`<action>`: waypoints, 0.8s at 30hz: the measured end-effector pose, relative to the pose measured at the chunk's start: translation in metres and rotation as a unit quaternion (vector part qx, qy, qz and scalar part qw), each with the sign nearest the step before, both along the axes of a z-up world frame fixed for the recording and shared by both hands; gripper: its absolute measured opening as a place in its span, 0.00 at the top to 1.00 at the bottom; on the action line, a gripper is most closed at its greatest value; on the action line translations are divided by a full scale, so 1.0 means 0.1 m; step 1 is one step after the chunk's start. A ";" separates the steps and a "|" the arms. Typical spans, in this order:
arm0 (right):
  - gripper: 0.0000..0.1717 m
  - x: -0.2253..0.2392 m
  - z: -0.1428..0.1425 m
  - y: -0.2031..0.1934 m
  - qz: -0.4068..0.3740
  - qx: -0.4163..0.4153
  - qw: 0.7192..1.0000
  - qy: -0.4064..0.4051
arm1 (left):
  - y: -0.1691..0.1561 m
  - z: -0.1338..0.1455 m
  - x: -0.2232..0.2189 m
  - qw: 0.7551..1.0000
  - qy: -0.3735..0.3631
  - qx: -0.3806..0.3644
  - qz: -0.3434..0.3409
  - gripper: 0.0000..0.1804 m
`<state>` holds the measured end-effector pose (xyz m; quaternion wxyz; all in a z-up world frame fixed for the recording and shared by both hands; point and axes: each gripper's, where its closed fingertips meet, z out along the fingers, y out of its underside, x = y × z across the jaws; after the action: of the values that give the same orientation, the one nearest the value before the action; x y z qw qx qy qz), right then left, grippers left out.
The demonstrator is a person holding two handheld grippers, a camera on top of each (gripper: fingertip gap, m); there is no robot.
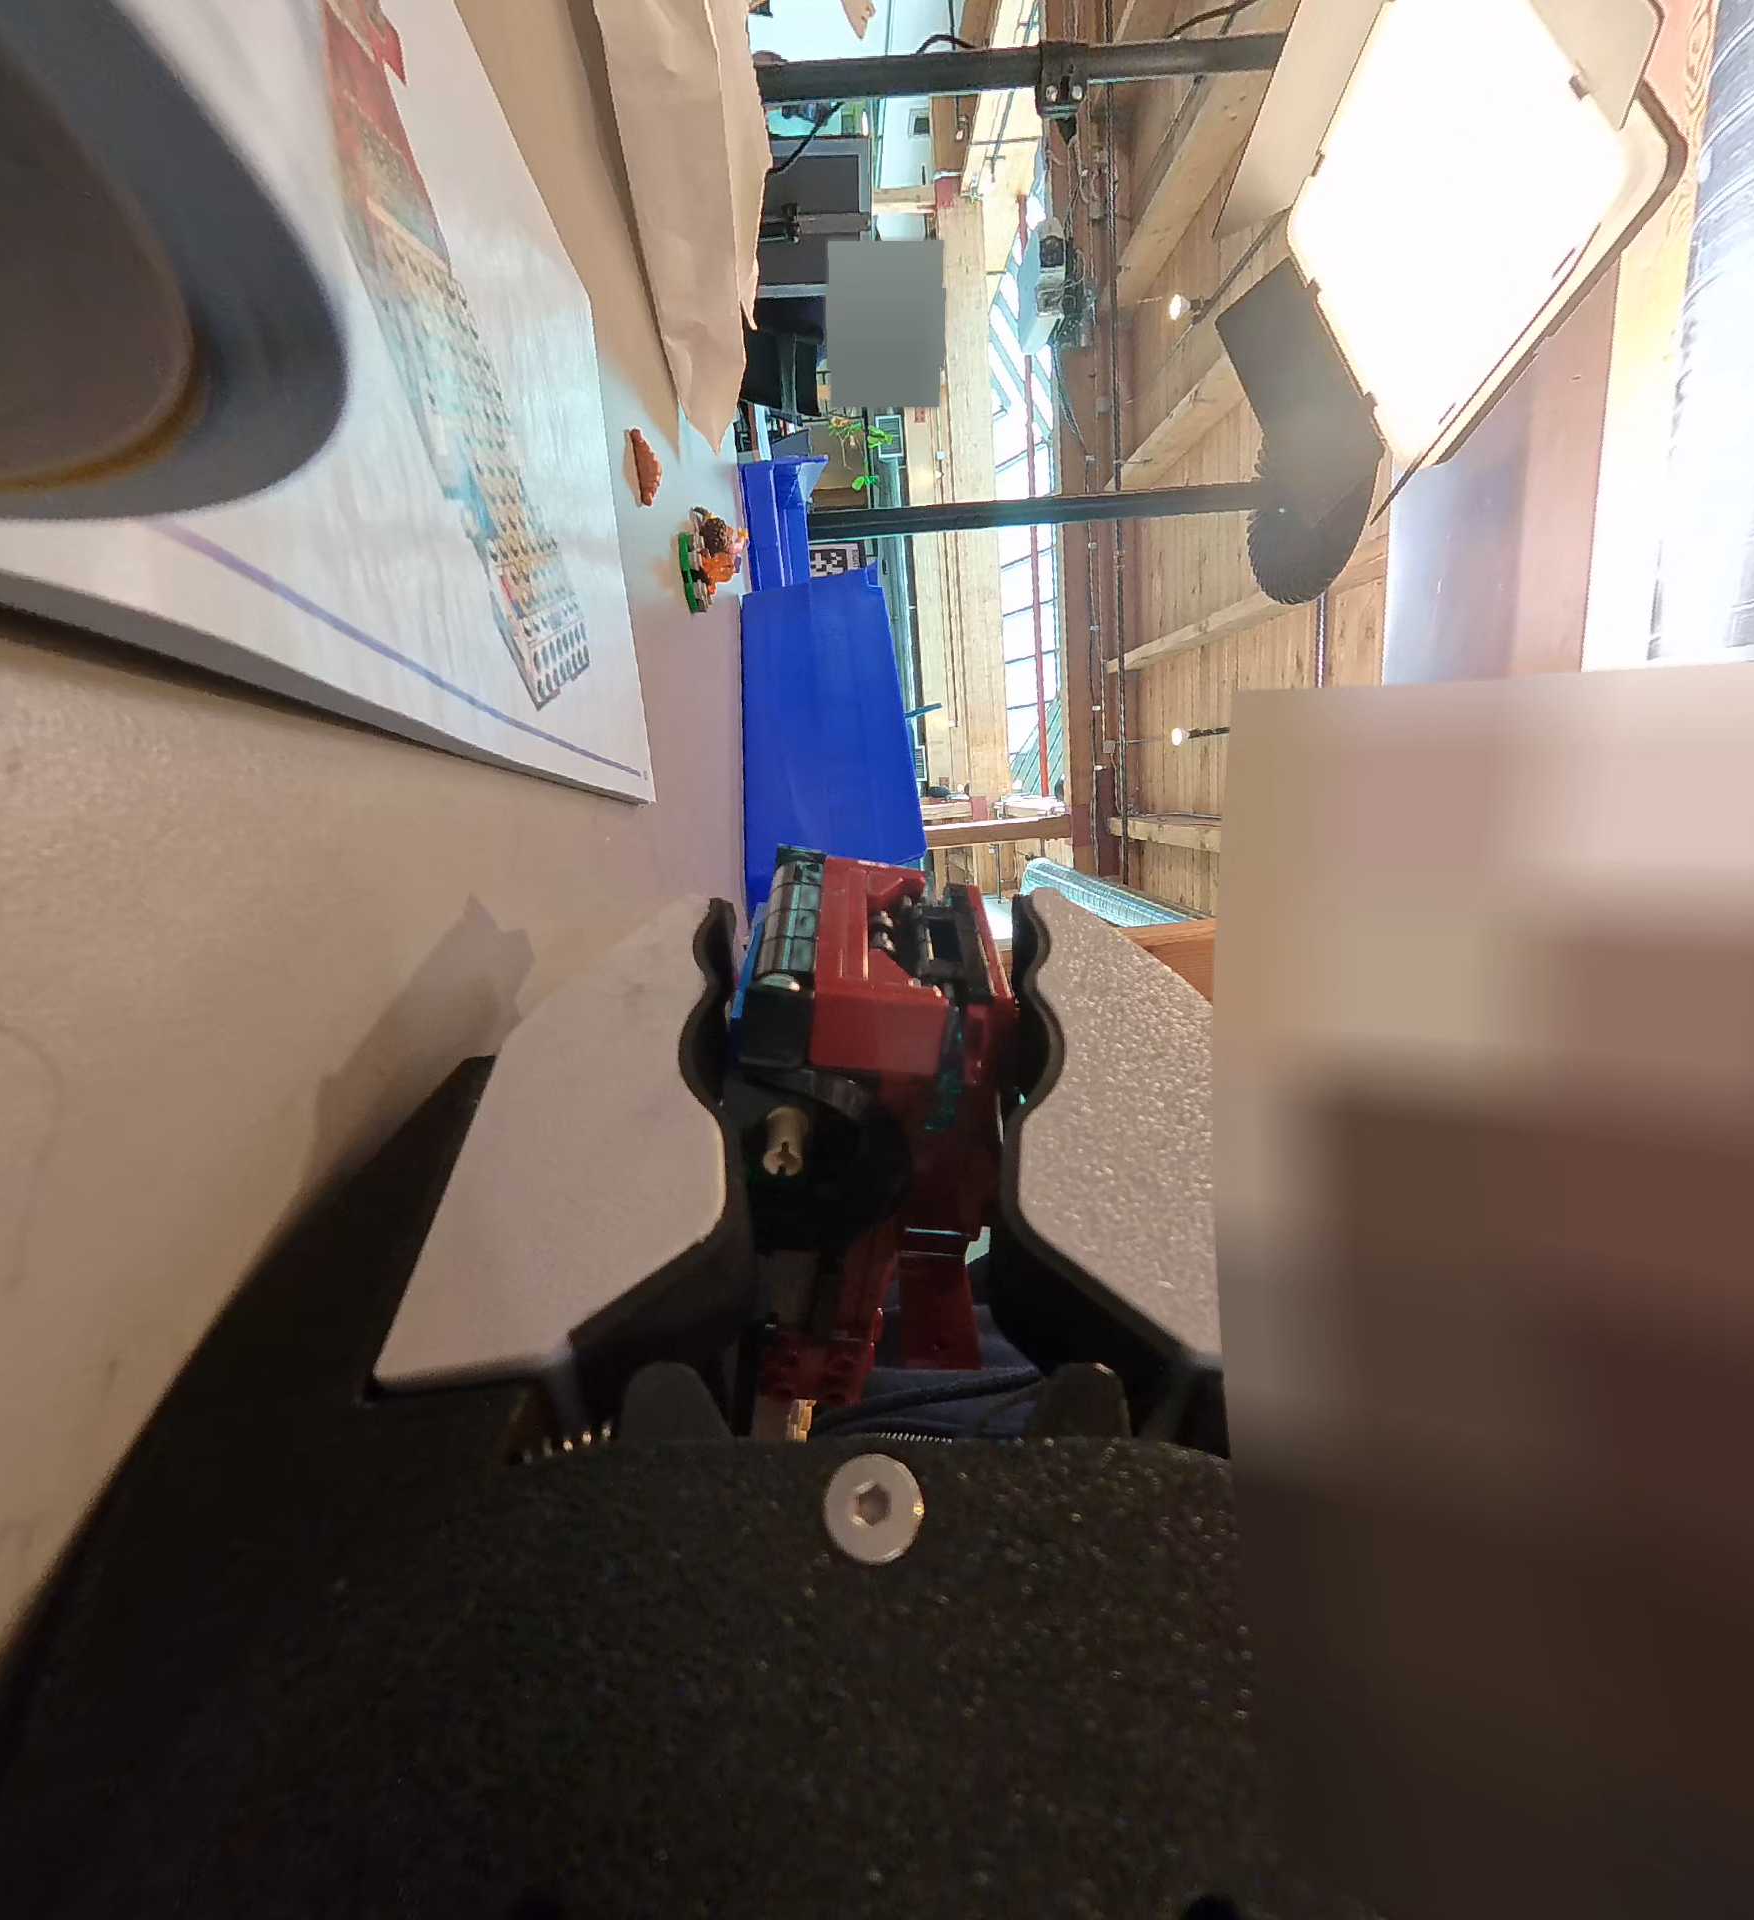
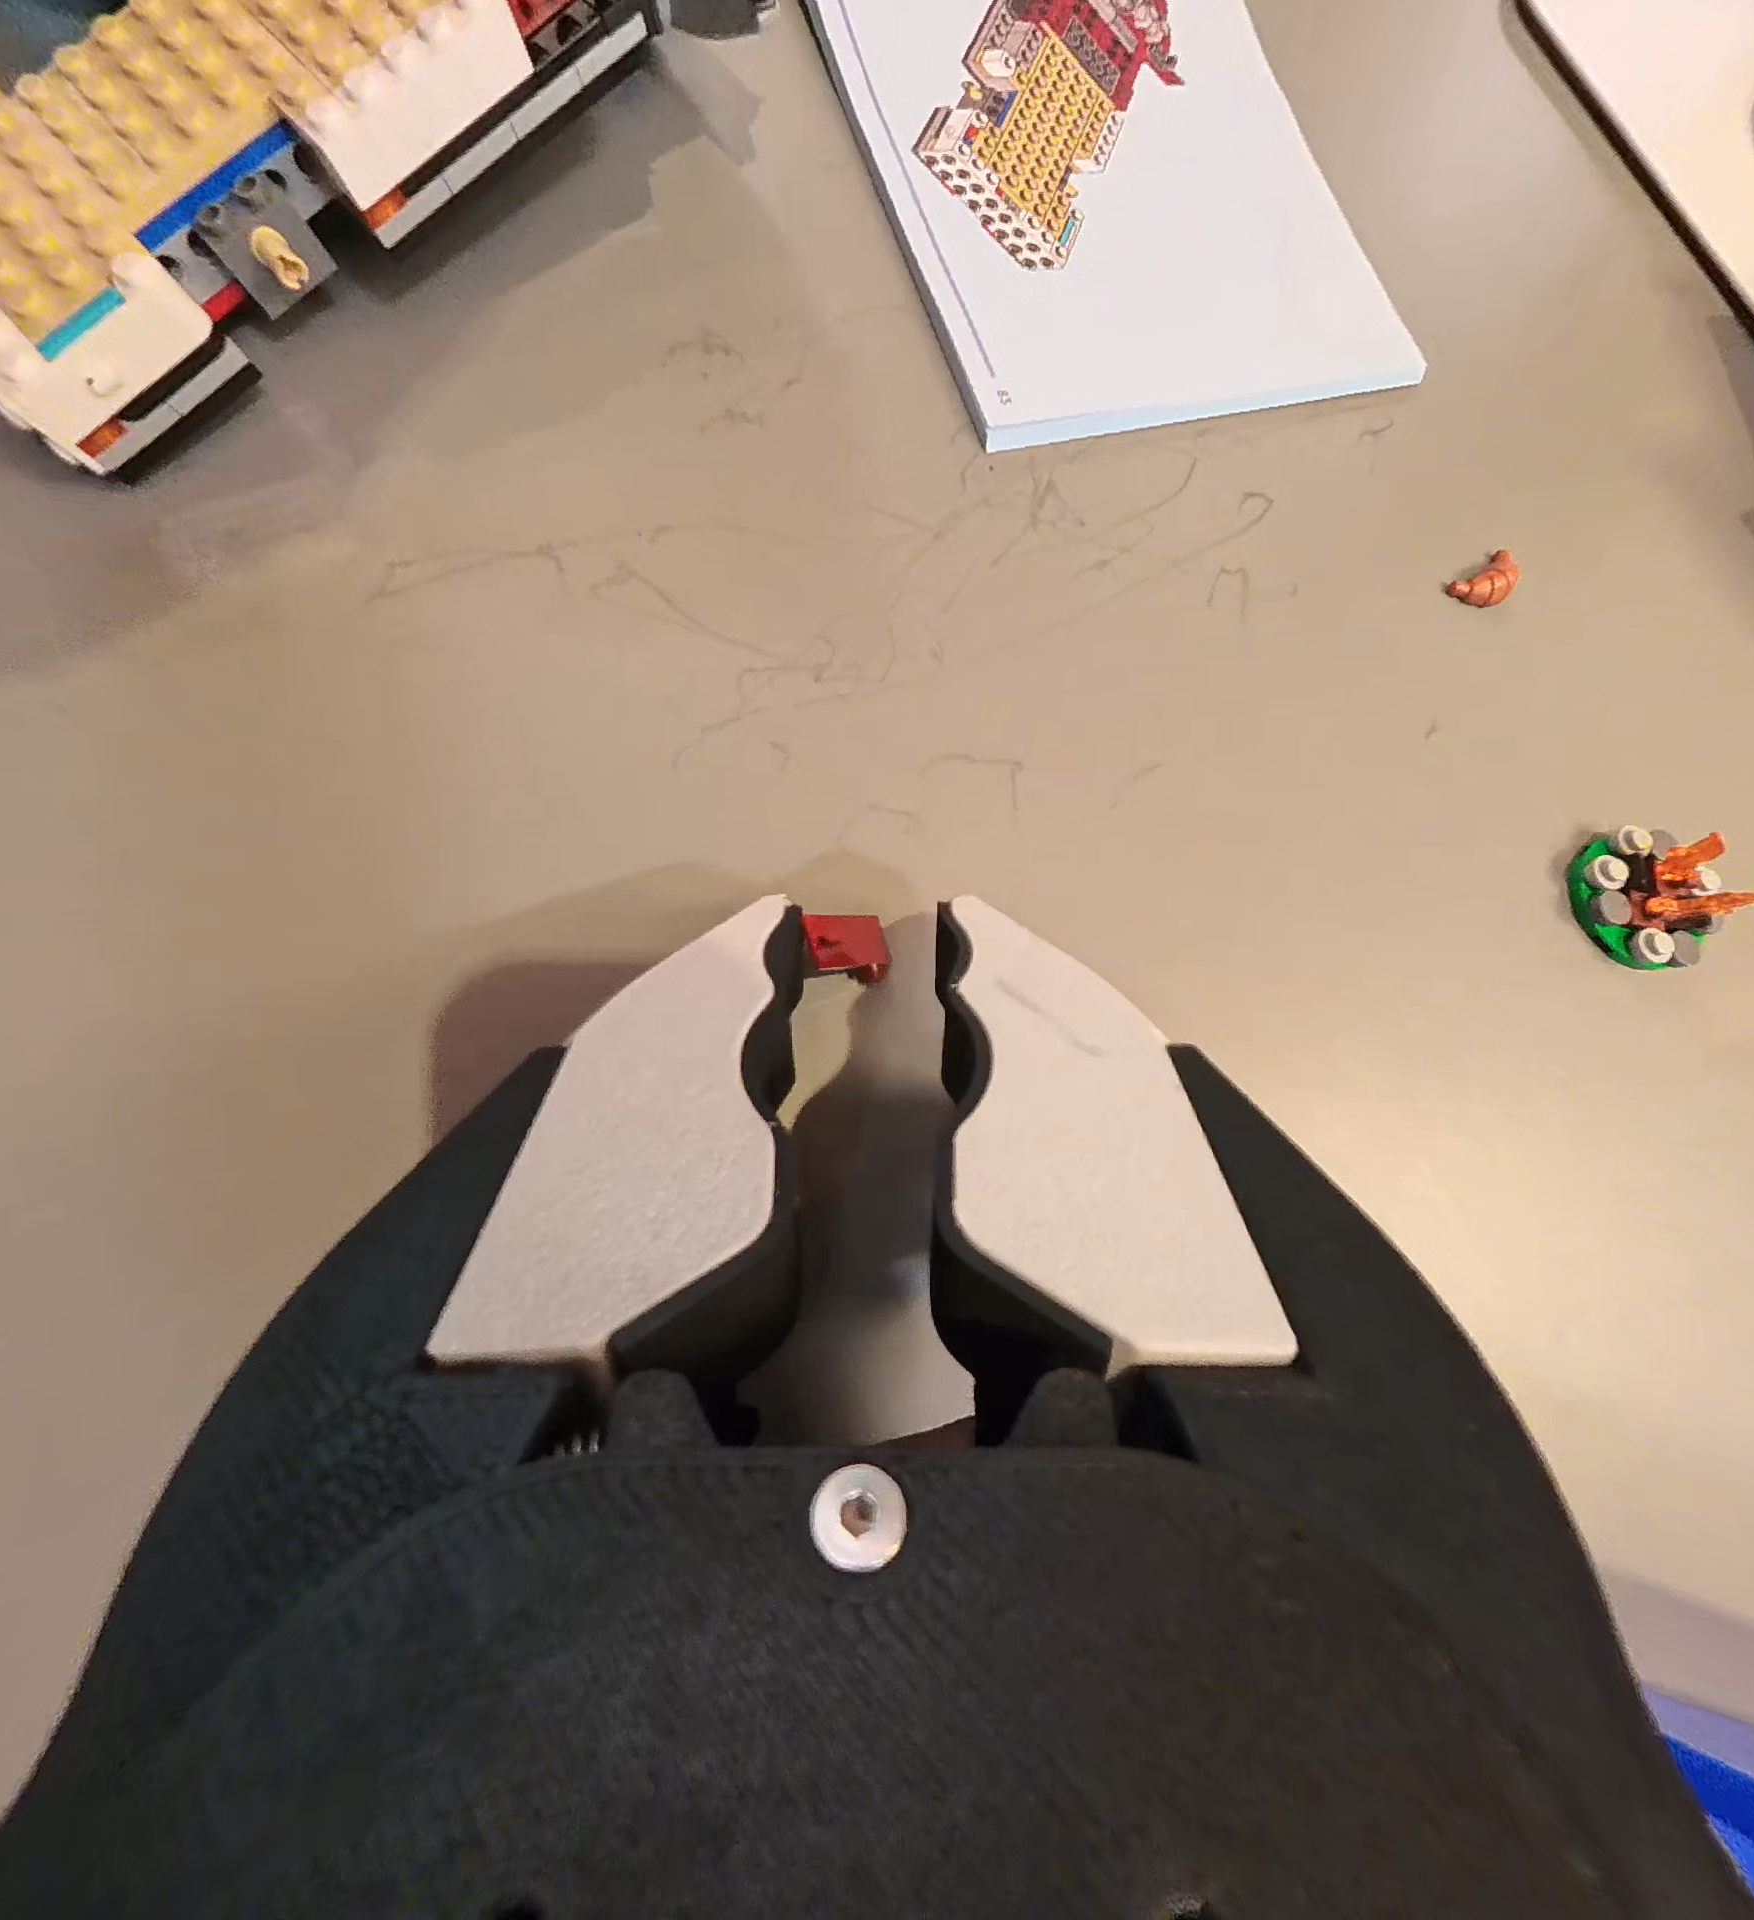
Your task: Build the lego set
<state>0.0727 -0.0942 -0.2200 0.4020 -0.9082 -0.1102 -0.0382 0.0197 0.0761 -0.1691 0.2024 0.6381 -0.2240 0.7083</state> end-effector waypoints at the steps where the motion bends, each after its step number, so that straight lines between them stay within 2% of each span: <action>1: 0.86 0.00 0.00 0.00 0.000 0.001 1.000 -0.002 | 0.00 0.00 0.00 1.000 0.000 0.000 0.000 0.71; 12: 0.97 0.03 0.06 -0.01 0.023 0.024 0.995 -0.097 | 0.00 0.00 0.00 1.000 0.001 0.002 0.001 0.71; 16: 0.98 0.06 0.10 0.01 0.043 0.017 0.980 -0.191 | 0.00 0.00 0.00 1.000 0.001 0.002 0.001 0.71; 20: 0.98 0.01 0.08 0.02 0.111 -0.040 0.943 -0.311 | 0.00 0.00 0.01 1.000 0.000 0.004 0.001 0.71; 24: 0.98 0.00 0.03 -0.03 0.213 -0.121 0.872 -0.425 | 0.01 0.00 0.01 1.000 -0.001 0.004 0.003 0.71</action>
<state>0.0728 -0.0972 -0.2170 0.2019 -0.8004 -0.4651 -0.3198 0.0205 0.0770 -0.1693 0.1976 0.6390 -0.2250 0.7085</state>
